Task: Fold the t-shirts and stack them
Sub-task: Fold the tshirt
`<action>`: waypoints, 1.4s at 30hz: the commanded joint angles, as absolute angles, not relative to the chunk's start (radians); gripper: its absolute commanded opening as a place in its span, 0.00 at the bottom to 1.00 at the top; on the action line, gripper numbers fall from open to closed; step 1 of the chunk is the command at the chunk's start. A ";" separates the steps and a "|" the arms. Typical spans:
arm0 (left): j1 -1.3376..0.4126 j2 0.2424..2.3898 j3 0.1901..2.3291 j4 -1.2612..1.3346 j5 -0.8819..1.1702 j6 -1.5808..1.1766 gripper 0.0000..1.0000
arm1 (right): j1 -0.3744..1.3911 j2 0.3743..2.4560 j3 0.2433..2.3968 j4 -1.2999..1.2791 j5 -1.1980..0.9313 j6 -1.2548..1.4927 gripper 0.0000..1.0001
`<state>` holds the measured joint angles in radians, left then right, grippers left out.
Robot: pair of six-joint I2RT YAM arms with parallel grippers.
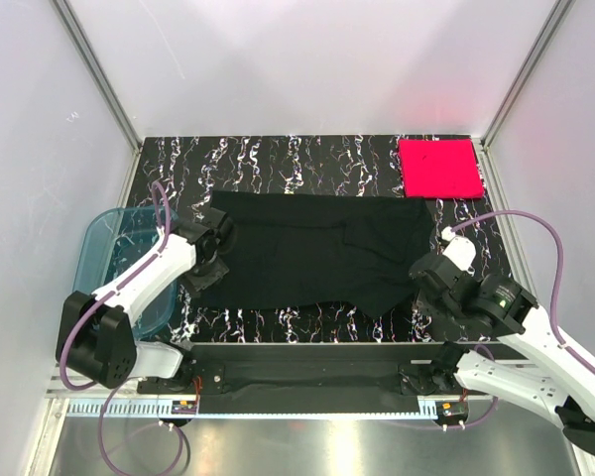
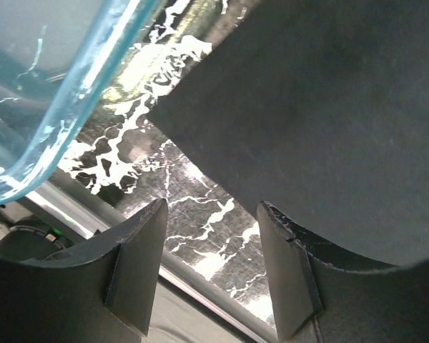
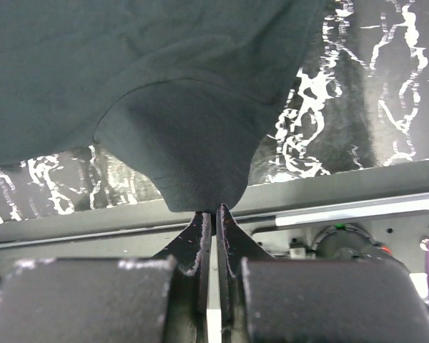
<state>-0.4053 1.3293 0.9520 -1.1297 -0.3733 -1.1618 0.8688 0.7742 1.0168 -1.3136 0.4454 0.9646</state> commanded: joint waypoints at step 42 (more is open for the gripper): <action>-0.400 1.492 0.729 -0.808 -0.387 -1.175 0.22 | 0.862 0.859 1.055 -1.321 0.456 0.891 0.00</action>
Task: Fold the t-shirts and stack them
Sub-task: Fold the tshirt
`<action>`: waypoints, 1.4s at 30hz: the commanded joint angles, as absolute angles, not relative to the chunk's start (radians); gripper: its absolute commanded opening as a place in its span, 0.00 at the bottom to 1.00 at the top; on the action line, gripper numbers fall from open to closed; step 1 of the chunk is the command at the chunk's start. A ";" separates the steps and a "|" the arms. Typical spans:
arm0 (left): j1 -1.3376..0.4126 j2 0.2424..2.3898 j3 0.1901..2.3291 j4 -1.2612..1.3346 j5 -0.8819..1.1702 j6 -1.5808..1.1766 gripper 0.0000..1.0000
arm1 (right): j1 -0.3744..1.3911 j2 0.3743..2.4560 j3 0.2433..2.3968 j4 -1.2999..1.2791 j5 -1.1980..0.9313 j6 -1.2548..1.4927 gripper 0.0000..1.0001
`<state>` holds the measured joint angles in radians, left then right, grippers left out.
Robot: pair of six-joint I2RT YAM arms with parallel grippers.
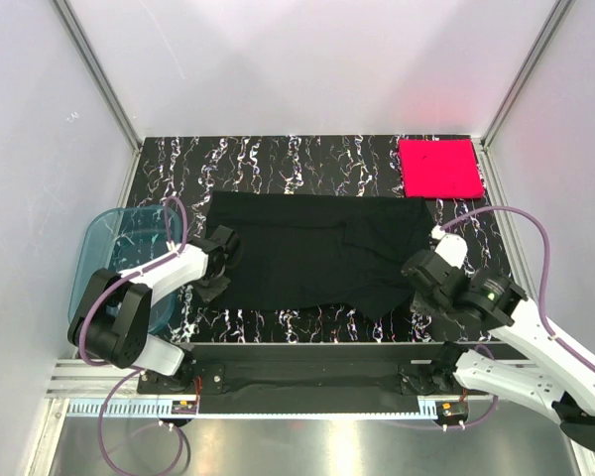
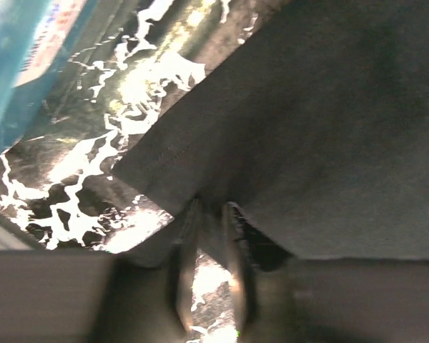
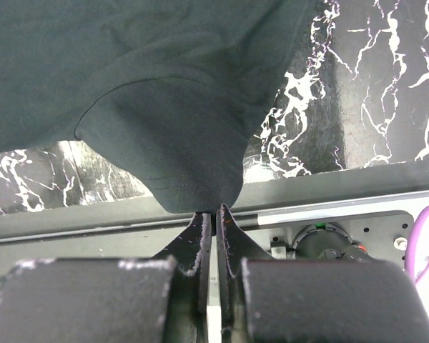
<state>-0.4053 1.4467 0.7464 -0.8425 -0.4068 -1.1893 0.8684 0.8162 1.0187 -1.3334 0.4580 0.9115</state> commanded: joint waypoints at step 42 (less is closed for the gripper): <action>-0.347 1.862 1.523 -1.215 -0.634 -0.758 0.00 | 0.281 1.549 1.611 -1.117 0.103 0.348 0.00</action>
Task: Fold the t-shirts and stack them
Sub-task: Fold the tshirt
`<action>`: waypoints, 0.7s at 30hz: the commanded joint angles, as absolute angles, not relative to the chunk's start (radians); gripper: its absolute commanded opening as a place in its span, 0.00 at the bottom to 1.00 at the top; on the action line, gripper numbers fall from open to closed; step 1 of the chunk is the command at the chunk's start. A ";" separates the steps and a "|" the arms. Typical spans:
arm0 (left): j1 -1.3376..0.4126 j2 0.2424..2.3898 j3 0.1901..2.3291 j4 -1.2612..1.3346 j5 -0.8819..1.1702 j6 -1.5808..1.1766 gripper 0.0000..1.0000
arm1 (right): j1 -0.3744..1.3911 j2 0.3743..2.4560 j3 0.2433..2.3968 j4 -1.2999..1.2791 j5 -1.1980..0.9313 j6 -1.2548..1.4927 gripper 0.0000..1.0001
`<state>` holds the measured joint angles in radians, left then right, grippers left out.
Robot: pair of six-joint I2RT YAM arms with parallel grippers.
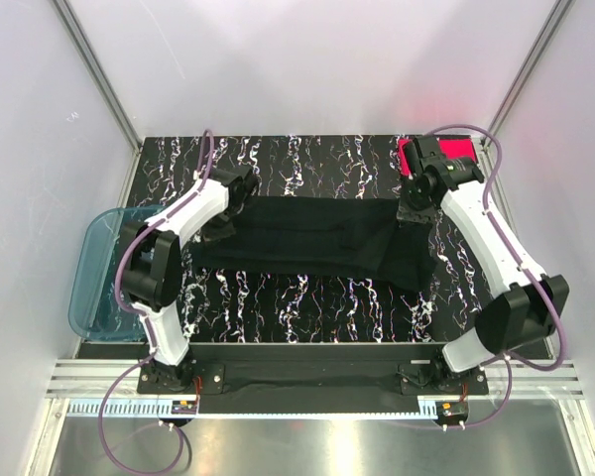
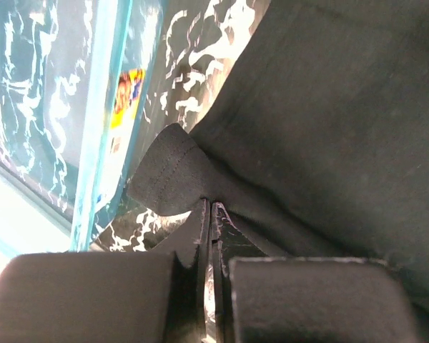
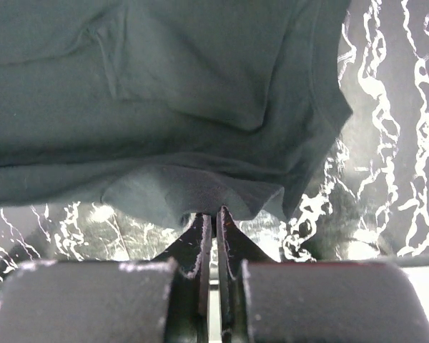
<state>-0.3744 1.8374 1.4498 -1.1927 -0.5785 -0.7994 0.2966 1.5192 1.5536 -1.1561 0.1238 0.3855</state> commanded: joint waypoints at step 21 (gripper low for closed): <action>-0.330 2.036 1.746 -1.206 -0.597 -0.657 0.00 | 0.209 1.739 1.802 -1.132 0.074 0.302 0.00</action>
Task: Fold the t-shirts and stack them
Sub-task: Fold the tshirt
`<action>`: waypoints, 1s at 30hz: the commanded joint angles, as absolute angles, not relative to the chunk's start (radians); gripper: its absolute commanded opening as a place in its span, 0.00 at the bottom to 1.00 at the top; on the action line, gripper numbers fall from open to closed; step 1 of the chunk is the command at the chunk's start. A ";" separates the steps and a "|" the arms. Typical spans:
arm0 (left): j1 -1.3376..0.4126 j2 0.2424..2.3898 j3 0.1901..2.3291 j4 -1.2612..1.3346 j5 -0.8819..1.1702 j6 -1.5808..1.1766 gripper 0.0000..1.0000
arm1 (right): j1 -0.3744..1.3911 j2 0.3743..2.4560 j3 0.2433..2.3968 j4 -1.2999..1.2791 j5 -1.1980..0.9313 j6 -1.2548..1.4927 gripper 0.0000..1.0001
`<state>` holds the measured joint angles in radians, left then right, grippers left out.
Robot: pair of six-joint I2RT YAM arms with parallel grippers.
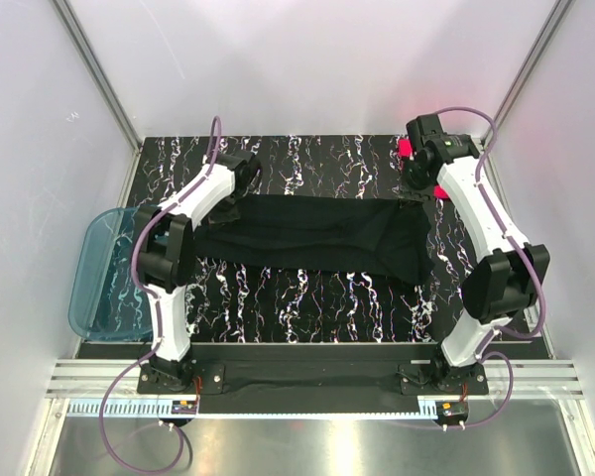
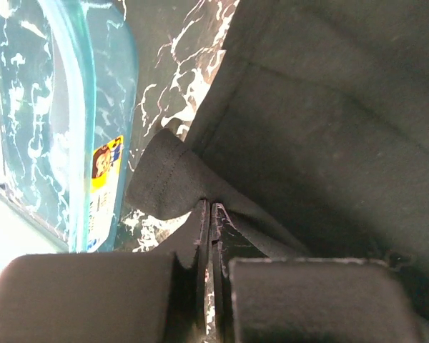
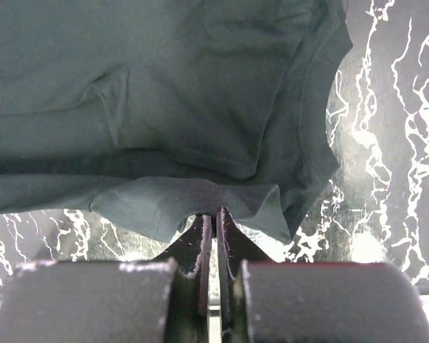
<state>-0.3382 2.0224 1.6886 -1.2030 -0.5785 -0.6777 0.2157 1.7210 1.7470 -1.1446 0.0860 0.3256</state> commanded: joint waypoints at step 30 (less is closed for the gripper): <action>-0.285 2.174 1.890 -1.183 -0.543 -0.603 0.00 | 0.160 1.919 1.901 -1.114 0.046 0.302 0.00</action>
